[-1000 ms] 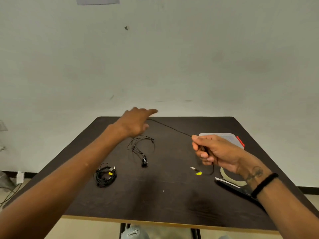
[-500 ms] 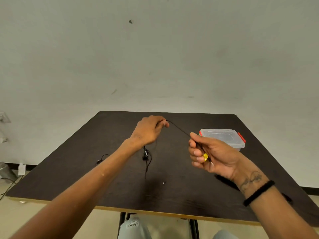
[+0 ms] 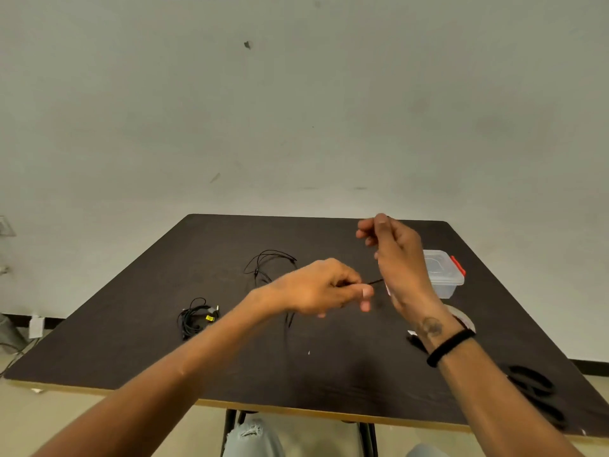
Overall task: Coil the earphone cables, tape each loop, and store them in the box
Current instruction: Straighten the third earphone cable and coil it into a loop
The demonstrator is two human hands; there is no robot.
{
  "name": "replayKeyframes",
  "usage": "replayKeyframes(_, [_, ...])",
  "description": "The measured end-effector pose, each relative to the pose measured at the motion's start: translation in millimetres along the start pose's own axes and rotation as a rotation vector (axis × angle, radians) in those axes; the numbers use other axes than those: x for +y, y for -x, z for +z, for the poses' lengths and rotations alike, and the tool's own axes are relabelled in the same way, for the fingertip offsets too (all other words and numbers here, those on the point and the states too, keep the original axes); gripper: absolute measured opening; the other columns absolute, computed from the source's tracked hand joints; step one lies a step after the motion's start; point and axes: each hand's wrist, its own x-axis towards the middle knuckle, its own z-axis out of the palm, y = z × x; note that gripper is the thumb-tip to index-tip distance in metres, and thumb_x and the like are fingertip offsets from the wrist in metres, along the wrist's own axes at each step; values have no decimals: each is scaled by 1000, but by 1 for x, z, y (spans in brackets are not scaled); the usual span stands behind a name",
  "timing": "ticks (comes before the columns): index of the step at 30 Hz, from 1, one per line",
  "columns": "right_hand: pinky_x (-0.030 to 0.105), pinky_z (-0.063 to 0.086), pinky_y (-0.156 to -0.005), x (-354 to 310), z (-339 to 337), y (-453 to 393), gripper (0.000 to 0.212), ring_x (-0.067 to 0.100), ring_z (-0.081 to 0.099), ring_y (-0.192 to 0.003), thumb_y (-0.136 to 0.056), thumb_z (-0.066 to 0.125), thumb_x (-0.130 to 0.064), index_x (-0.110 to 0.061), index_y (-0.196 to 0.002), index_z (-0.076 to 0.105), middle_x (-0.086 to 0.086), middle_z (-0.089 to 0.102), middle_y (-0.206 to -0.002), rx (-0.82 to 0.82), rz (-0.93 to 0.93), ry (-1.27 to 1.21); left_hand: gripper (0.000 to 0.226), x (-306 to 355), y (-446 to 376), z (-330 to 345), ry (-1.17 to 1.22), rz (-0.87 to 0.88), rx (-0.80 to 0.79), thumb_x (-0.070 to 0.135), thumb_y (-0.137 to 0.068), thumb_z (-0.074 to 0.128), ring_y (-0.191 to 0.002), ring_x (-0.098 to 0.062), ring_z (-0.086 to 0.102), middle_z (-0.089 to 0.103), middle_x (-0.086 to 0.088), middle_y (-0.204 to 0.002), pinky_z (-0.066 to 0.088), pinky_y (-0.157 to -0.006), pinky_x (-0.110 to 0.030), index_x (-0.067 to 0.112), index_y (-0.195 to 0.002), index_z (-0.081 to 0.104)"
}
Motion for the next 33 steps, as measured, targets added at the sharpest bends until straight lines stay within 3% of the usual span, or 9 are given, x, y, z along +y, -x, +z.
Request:
replayKeyframes(5, [26, 47, -62, 10, -15, 25, 46, 13, 52, -62, -112, 40, -39, -10, -89, 67, -1, 58, -63, -303, 1, 281, 43, -2, 8, -48, 41, -137, 206, 51, -104, 52, -50, -7, 38, 43, 6, -61, 35, -50, -21, 20, -80, 70])
replayKeyframes(10, [24, 28, -47, -12, -5, 41, 44, 10, 25, -47, -109, 47, -39, -12, -77, 61, -3, 31, -55, -474, 537, -483, 48, -5, -10, -30, -15, -90, 479, 54, -105, 50, -47, -7, 40, 47, 10, -51, 33, -52, -27, 20, -75, 68])
replayKeyframes(15, [30, 55, -69, -37, -1, 19, 34, 17, 62, -67, -110, 43, -27, -13, -90, 65, 4, 65, -75, -308, 375, -921, 42, -6, -22, 16, 14, -163, 350, 36, -105, 44, -56, -9, 57, 62, 5, -63, 42, -61, -34, 24, -66, 55])
replayKeyframes(17, [35, 59, -87, -31, -6, 4, 32, 20, 73, -85, -113, 40, -22, -11, -99, 66, 8, 76, -91, -212, 179, -696, 52, -1, -21, 26, -54, -148, 266, 38, -110, 39, -47, -3, 50, 56, 10, -53, 40, -59, -28, 22, -64, 55])
replayKeyframes(19, [33, 59, -93, -17, -16, -6, 34, 19, 75, -95, -114, 36, -21, -10, -102, 66, 4, 78, -98, -137, -64, -153, 57, 4, -18, 21, -173, -103, 239, 45, -111, 35, -48, -5, 53, 55, 11, -50, 44, -61, -30, 17, -67, 57])
replayKeyframes(21, [29, 58, -88, -5, -24, -7, 35, 13, 74, -89, -114, 37, -24, -9, -99, 65, -3, 77, -89, -155, -157, 192, 59, 7, -16, 5, -288, -63, 304, 50, -110, 33, -53, -14, 55, 55, 7, -54, 49, -66, -36, 15, -69, 56])
replayKeyframes(23, [30, 55, -75, 3, -26, 0, 38, 11, 67, -71, -114, 39, -28, -7, -94, 64, -5, 70, -71, -234, -42, 194, 58, 7, -17, -14, -326, -37, 412, 53, -108, 38, -52, -16, 48, 51, 4, -54, 45, -62, -36, 17, -66, 54])
replayKeyframes(29, [29, 37, -52, -17, -10, 28, 41, 11, 29, -46, -110, 44, -35, -12, -80, 59, -3, 30, -55, -420, 580, -627, 56, 1, -41, -12, -120, -7, 589, 54, -107, 44, -54, -14, 48, 53, 0, -56, 43, -60, -40, 20, -63, 48])
replayKeyframes(33, [28, 49, -58, -36, -8, 15, 36, 13, 48, -53, -109, 44, -29, -9, -86, 65, 1, 49, -64, -330, 483, -921, 52, -10, -44, 16, 205, -141, 528, 52, -109, 36, -66, -13, 64, 69, 2, -69, 55, -75, -44, 28, -70, 61])
